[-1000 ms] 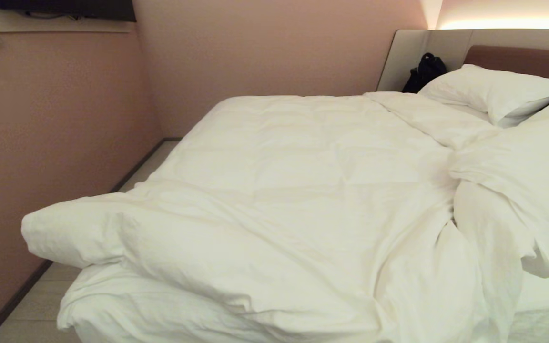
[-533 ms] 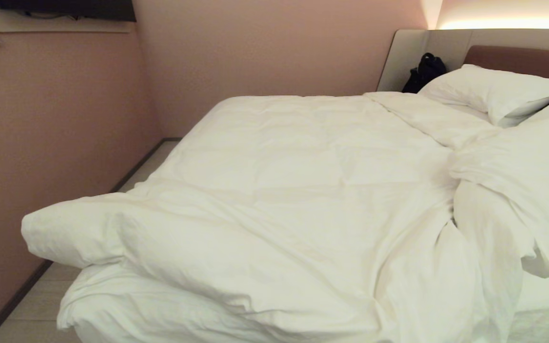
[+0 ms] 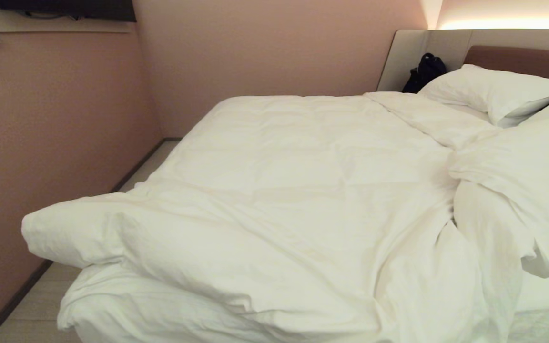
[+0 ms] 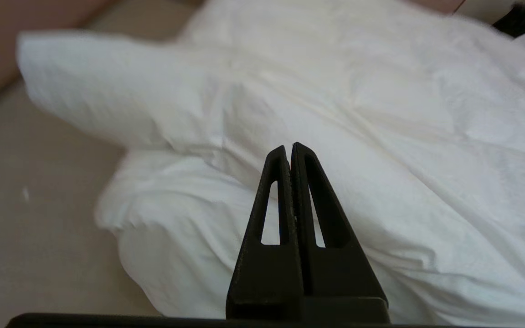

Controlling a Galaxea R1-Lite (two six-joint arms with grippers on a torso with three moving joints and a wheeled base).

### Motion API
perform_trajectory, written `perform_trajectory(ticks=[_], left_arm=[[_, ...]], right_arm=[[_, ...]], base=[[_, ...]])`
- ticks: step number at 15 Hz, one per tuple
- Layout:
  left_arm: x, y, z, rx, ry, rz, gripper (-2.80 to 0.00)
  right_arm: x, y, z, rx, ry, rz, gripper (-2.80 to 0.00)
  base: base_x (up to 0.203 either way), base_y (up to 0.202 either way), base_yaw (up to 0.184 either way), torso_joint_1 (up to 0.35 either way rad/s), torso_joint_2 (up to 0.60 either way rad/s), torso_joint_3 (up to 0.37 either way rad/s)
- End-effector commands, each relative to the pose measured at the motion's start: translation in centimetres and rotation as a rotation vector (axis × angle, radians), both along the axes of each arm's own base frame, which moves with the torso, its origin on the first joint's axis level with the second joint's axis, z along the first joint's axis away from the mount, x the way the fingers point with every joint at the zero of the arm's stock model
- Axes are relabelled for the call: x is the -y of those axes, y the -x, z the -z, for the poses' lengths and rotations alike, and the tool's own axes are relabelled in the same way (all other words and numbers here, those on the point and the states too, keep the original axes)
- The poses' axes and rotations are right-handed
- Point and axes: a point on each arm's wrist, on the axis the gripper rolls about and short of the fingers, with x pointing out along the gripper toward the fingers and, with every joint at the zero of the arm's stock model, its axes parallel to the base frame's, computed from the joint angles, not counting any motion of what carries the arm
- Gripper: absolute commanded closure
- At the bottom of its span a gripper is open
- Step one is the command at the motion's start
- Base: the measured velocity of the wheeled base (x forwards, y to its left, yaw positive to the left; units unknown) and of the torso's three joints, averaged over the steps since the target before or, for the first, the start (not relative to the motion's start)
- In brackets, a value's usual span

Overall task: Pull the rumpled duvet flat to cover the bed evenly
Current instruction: Flatten the corners of the folded blanket

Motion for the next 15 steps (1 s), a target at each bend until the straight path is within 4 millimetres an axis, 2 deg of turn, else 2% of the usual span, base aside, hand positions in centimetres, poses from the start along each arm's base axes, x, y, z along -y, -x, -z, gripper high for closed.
perform_trajectory(ticks=[1,4,7,8,10,11,13,14,15], left_arm=[[-0.1,-6.8,0.0,-0.269,0.052,-0.007,0.0],[-0.3,-14.4,0.8,-0.454,0.101,-0.032,0.0],[-1.3,-22.3,2.1,-0.568,0.085,-0.063,0.0],[-1.9,-24.9,1.9,-0.566,0.081,-0.079,0.0],[-3.5,-29.6,0.2,-0.53,0.11,-0.127,0.0],[-4.5,-31.4,-0.2,-0.531,0.149,-0.157,0.0],[-7.1,-33.8,0.6,-0.574,0.249,-0.214,0.0],[-8.1,-34.3,1.0,-0.588,0.309,-0.229,0.0],[-8.2,-34.3,1.0,-0.591,0.318,-0.231,0.0]], right_arm=[[0.0,0.0,0.0,0.001,0.0,0.0,0.0],[0.0,0.0,0.0,0.001,0.0,0.0,0.0],[0.0,0.0,0.0,0.001,0.0,0.0,0.0],[0.0,0.0,0.0,0.001,0.0,0.0,0.0],[0.0,0.0,0.0,0.001,0.0,0.0,0.0],[0.0,0.0,0.0,0.001,0.0,0.0,0.0],[0.0,0.0,0.0,0.001,0.0,0.0,0.0],[0.0,0.0,0.0,0.001,0.0,0.0,0.0],[0.0,0.0,0.0,0.001,0.0,0.0,0.0]], base=[[0.0,0.0,0.0,0.0,0.0,0.0],[0.0,0.0,0.0,0.0,0.0,0.0],[0.0,0.0,0.0,0.0,0.0,0.0],[0.0,0.0,0.0,0.0,0.0,0.0],[0.0,0.0,0.0,0.0,0.0,0.0],[0.0,0.0,0.0,0.0,0.0,0.0],[0.0,0.0,0.0,0.0,0.0,0.0],[0.0,0.0,0.0,0.0,0.0,0.0],[0.0,0.0,0.0,0.0,0.0,0.0]])
